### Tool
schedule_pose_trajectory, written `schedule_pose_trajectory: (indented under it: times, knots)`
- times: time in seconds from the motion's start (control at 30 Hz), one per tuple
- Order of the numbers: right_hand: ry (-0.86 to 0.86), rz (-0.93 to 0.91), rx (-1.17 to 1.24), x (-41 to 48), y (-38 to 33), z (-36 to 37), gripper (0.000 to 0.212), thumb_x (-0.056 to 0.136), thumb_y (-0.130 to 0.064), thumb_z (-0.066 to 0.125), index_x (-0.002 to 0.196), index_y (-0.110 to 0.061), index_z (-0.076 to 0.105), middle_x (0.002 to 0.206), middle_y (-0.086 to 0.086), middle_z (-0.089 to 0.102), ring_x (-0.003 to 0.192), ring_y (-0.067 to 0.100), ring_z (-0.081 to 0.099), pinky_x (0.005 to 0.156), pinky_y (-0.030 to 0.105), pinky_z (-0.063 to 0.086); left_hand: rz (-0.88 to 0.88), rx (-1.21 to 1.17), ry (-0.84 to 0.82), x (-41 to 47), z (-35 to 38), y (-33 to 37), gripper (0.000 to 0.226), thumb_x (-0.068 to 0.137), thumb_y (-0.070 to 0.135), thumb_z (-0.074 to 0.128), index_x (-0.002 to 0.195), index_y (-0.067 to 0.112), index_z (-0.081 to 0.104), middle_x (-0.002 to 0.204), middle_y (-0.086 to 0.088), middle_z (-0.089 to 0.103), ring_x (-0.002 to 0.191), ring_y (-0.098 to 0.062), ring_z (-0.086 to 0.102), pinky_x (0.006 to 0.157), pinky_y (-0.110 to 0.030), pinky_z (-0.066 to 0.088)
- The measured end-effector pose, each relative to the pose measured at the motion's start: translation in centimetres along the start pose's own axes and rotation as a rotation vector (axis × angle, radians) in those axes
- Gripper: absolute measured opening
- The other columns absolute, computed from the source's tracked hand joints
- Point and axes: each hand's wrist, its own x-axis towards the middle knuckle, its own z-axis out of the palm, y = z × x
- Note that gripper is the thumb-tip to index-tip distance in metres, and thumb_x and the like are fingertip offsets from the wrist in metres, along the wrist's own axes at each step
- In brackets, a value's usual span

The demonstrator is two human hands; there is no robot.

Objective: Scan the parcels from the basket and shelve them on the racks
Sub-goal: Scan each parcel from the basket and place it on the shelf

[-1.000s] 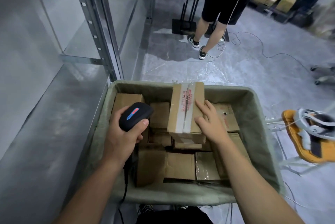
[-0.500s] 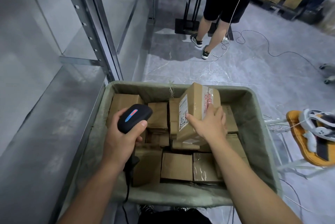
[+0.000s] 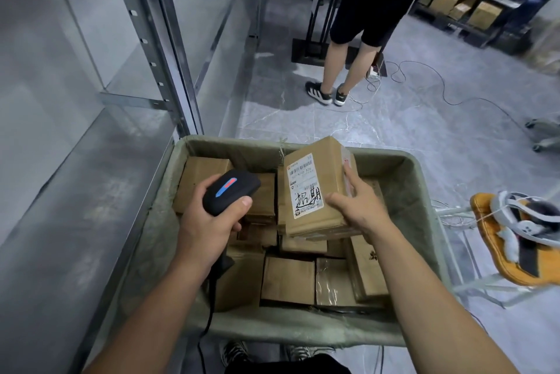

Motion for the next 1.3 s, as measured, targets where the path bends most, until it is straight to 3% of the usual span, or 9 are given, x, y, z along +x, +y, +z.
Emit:
schedule_pose_trajectory:
  times: [0.07, 0.17, 0.33, 0.5, 0.7, 0.87, 1.03, 1.17, 1.3]
  knots:
    - [-0.042, -0.044, 0.06, 0.0, 0.1, 0.1, 0.105, 0.06, -0.058, 0.075, 0.151, -0.057, 0.023, 0.152, -0.006, 0.043, 0.129, 0.025, 0.052, 0.104, 0.053, 0.047, 0.024, -0.005, 0.036, -0.6, 0.2, 0.6, 0.052, 0.067, 0.041, 0.084, 0.113, 0.048, 0.059, 0.1, -0.003, 0.073, 0.059, -0.017, 0.066, 0.062, -0.035, 0.058]
    - [-0.125, -0.123, 0.237, -0.1, -0.1, 0.3, 0.105, 0.063, -0.048, 0.082, 0.153, -0.052, 0.026, 0.15, -0.01, 0.043, 0.132, 0.021, 0.051, 0.108, 0.054, 0.046, 0.072, -0.008, 0.105, -2.3, 0.6, 1.7, 0.046, 0.083, 0.022, 0.085, 0.116, 0.042, 0.06, 0.104, -0.005, 0.072, 0.061, -0.014, 0.066, 0.057, -0.023, 0.055]
    - [-0.224, -0.301, 0.371, -0.8, -0.6, 0.3, 0.097, 0.069, -0.032, 0.08, 0.154, -0.041, 0.034, 0.152, -0.008, 0.046, 0.137, 0.016, 0.048, 0.114, 0.051, 0.041, 0.085, -0.066, 0.242, -6.4, 2.2, 3.6, 0.06, 0.068, 0.035, 0.08, 0.125, 0.032, 0.061, 0.095, -0.004, 0.074, 0.056, -0.015, 0.063, 0.056, -0.027, 0.054]
    - [-0.305, -0.485, 0.33, -1.6, -1.4, 0.3, 0.088, 0.065, -0.047, 0.079, 0.139, -0.069, 0.036, 0.152, -0.019, 0.041, 0.141, 0.011, 0.041, 0.117, 0.049, 0.037, 0.113, -0.114, 0.366, -10.5, 3.3, 5.0, 0.049, 0.077, 0.025, 0.086, 0.119, 0.03, 0.062, 0.081, -0.001, 0.071, 0.056, -0.018, 0.06, 0.054, -0.026, 0.05]
    - [-0.359, -0.646, 0.25, -3.4, -3.7, 0.5, 0.102, 0.059, -0.055, 0.074, 0.137, -0.08, 0.012, 0.166, -0.005, 0.013, 0.149, 0.012, 0.02, 0.122, 0.047, 0.021, 0.149, -0.22, 0.525, -14.9, 3.6, 6.5, 0.047, 0.078, 0.023, 0.083, 0.12, 0.021, 0.062, 0.068, -0.003, 0.066, 0.055, -0.022, 0.056, 0.054, -0.032, 0.046]
    - [-0.439, -0.758, 0.282, -4.5, -5.3, 1.3, 0.107, 0.061, -0.048, 0.075, 0.145, -0.072, 0.012, 0.164, -0.007, 0.014, 0.151, 0.017, 0.022, 0.122, 0.055, 0.025, 0.179, -0.257, 0.61, -18.4, 3.4, 7.4, 0.048, 0.08, 0.022, 0.083, 0.123, 0.018, 0.062, 0.066, -0.004, 0.064, 0.054, -0.023, 0.055, 0.055, -0.032, 0.047]
    - [-0.501, -0.819, 0.311, -6.8, -6.5, 2.0, 0.106, 0.062, -0.047, 0.074, 0.147, -0.067, 0.013, 0.164, -0.013, 0.015, 0.149, 0.013, 0.023, 0.123, 0.05, 0.024, 0.197, -0.302, 0.66, -21.6, 2.6, 8.0, 0.05, 0.079, 0.023, 0.081, 0.124, 0.014, 0.062, 0.068, -0.007, 0.063, 0.052, -0.022, 0.055, 0.048, -0.028, 0.048]
    - [-0.533, -0.854, 0.304, -8.3, -7.0, 2.9, 0.106, 0.07, -0.039, 0.075, 0.153, -0.059, 0.012, 0.162, -0.016, 0.014, 0.148, 0.014, 0.022, 0.122, 0.053, 0.025, 0.208, -0.319, 0.695, -24.1, 1.6, 8.2, 0.033, 0.091, 0.015, 0.073, 0.122, 0.014, 0.062, 0.071, -0.011, 0.062, 0.054, -0.023, 0.055, 0.049, -0.028, 0.046]
    - [-0.543, -0.902, 0.337, -10.5, -7.2, 3.6, 0.104, 0.073, -0.033, 0.075, 0.156, -0.049, 0.016, 0.159, -0.017, 0.019, 0.146, 0.012, 0.026, 0.121, 0.05, 0.029, 0.237, -0.33, 0.714, -26.8, 0.7, 8.1, 0.037, 0.081, 0.026, 0.079, 0.115, 0.02, 0.064, 0.071, -0.011, 0.065, 0.056, -0.023, 0.057, 0.052, -0.031, 0.048]
